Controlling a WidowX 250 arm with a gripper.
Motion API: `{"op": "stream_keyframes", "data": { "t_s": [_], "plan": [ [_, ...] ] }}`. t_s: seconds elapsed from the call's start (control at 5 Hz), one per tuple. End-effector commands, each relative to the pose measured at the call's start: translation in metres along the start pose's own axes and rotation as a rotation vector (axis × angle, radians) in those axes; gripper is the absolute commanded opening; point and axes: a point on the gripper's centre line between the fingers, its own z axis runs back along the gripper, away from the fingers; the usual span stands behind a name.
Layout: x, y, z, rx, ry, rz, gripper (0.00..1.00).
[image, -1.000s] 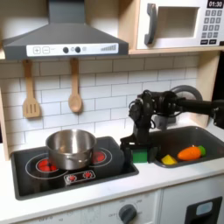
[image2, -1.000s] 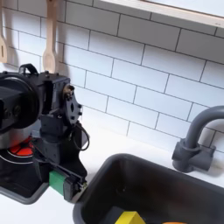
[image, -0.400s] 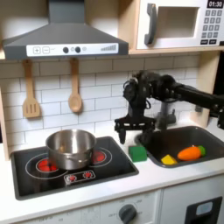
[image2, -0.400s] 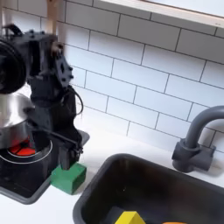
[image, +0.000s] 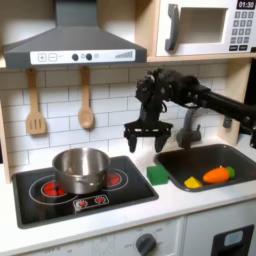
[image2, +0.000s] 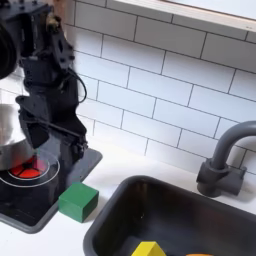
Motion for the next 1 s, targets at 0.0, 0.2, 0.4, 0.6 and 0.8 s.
{"op": "stream_keyframes", "data": {
  "t_s": [0.0, 0.2, 0.4, 0.6, 0.8],
  "plan": [
    [0.006, 0.030, 0.008, 0.069, -0.033, 0.041, 1.00],
    [0.008, 0.043, -0.002, 0.093, -0.031, 0.052, 1.00],
    [0.009, 0.054, -0.015, 0.093, -0.031, 0.072, 1.00],
    [0.010, 0.060, -0.024, 0.094, -0.019, 0.083, 1.00],
    [0.012, 0.064, -0.032, 0.088, -0.015, 0.086, 1.00]
  ]
}}
